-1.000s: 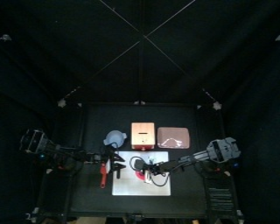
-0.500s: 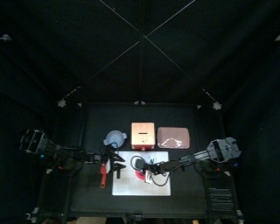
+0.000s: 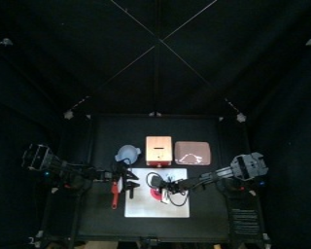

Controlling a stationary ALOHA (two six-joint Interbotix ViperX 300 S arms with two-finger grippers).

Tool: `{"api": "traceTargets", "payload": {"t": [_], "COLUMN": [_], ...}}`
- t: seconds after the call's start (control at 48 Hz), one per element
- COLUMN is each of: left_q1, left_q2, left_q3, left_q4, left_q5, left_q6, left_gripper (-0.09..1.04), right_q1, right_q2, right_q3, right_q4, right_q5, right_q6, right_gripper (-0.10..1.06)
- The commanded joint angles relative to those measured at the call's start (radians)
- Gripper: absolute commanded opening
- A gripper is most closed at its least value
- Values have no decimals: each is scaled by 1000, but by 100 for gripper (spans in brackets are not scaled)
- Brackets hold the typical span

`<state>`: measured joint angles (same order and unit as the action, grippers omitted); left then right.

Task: Get the cutter from the drawer then cut the dough then place the extra dough in the bowl
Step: Cut the dough

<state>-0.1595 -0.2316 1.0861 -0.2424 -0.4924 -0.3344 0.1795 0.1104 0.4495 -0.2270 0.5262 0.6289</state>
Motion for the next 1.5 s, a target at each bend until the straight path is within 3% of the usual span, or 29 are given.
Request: {"api": "traceTargets", "payload": {"t": [0.021,0.958,1.5], "left_q1": [0,0,0], "left_q2": [-3,-3,-3], "left_q3": [-9,-9,-9], "left_q4": [0,0,0], "left_q5": [-9,-9,-9], "left_q6": [2,2,0], "left_gripper": [83,83,83], "right_q1": [-6,-31,-32], "right_q2": [-5,2,2], "right_q3": [15,8,35], "right_q4": [12,14,52], "right_q5": [2,-26,-49], "right_q6": [-2,-2,-3], "right_gripper": [56,55,55]}}
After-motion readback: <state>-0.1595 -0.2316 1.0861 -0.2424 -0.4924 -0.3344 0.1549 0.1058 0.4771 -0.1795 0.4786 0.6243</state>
